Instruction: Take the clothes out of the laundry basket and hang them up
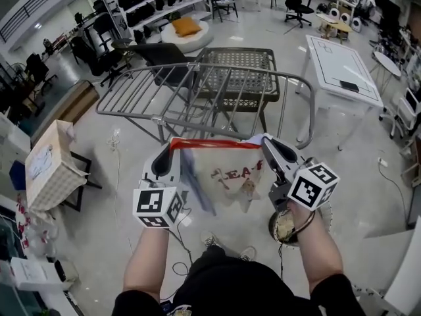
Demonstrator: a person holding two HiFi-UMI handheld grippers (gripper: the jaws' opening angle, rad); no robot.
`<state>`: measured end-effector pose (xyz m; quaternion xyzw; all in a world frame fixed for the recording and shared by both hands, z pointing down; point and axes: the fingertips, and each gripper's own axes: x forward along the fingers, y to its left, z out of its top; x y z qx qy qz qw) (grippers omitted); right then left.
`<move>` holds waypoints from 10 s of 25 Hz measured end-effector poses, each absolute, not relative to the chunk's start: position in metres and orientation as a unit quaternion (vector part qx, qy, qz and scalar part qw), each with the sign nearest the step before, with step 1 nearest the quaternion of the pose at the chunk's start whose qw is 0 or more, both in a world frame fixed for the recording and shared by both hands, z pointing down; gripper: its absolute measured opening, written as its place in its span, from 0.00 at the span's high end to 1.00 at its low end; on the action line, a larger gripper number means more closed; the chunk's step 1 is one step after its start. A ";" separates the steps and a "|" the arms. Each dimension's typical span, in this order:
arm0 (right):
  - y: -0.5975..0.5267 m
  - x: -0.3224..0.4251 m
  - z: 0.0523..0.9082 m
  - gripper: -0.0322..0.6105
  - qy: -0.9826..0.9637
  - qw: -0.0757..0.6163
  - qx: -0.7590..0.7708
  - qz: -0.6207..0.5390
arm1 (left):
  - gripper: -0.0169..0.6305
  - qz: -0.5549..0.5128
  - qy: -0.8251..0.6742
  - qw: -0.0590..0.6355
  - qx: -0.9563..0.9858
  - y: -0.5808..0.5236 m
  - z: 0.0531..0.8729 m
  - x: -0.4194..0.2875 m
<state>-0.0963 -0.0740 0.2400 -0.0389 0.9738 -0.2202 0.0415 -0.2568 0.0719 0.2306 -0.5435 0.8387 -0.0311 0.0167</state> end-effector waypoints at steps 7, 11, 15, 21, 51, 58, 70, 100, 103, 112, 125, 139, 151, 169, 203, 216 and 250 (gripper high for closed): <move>-0.063 -0.146 0.226 0.93 0.977 0.047 -0.033 -0.205 | 0.94 -0.021 0.841 0.033 -0.539 0.084 0.220 -0.308; -0.062 -0.184 0.226 0.93 0.976 0.047 -0.057 -0.203 | 0.94 -0.019 0.829 0.031 -0.558 0.079 0.222 -0.350; -0.063 -0.219 0.227 0.93 0.975 0.048 -0.088 -0.200 | 0.94 -0.015 0.813 0.029 -0.581 0.070 0.224 -0.393; -0.063 -0.256 0.220 0.93 0.971 0.056 -0.133 -0.189 | 0.94 0.000 0.793 0.036 -0.608 0.054 0.217 -0.445; -0.290 -0.349 0.261 0.93 0.963 0.040 -0.117 -0.240 | 0.94 -0.029 0.814 0.000 -0.580 -0.163 0.251 -0.534; -0.328 -0.356 0.263 0.93 0.962 0.043 -0.127 -0.239 | 0.94 -0.032 0.809 0.001 -0.587 -0.204 0.252 -0.545; -0.423 -0.398 0.298 0.93 0.946 0.026 -0.207 -0.250 | 0.94 -0.034 0.763 -0.038 -0.644 -0.329 0.290 -0.603; -0.550 -0.475 0.385 0.93 0.910 -0.053 -0.337 -0.235 | 0.94 -0.065 0.698 -0.113 -0.705 -0.476 0.395 -0.681; -0.553 -0.473 0.405 0.93 0.904 -0.066 -0.343 -0.247 | 0.94 -0.084 0.694 -0.127 -0.704 -0.478 0.419 -0.679; -0.556 -0.477 0.437 0.93 0.897 -0.100 -0.343 -0.260 | 0.93 -0.126 0.686 -0.144 -0.702 -0.482 0.454 -0.678; -0.545 -0.482 0.460 0.72 0.896 -0.143 -0.320 -0.272 | 0.73 -0.149 0.674 -0.162 -0.705 -0.469 0.469 -0.682; -0.522 -0.473 0.452 0.64 0.897 -0.163 -0.292 -0.288 | 0.66 -0.143 0.676 -0.158 -0.706 -0.426 0.445 -0.681; -0.476 -0.429 0.410 0.63 0.918 -0.131 -0.264 -0.266 | 0.66 -0.109 0.688 -0.109 -0.709 -0.384 0.380 -0.611; -0.360 -0.362 0.331 0.82 0.964 -0.059 -0.147 -0.213 | 0.82 -0.065 0.726 -0.074 -0.681 -0.273 0.320 -0.489; -0.137 -0.363 0.284 0.95 0.954 -0.017 -0.244 -0.172 | 0.95 -0.021 0.633 -0.072 -0.771 -0.079 0.298 -0.502; -0.074 -0.175 0.264 0.95 0.913 0.010 -0.381 -0.146 | 0.95 -0.022 0.507 -0.056 -0.860 -0.058 0.284 -0.318; -0.016 0.270 0.331 0.94 0.826 0.012 -0.540 -0.162 | 0.95 -0.041 0.342 -0.082 -0.935 -0.057 0.335 0.145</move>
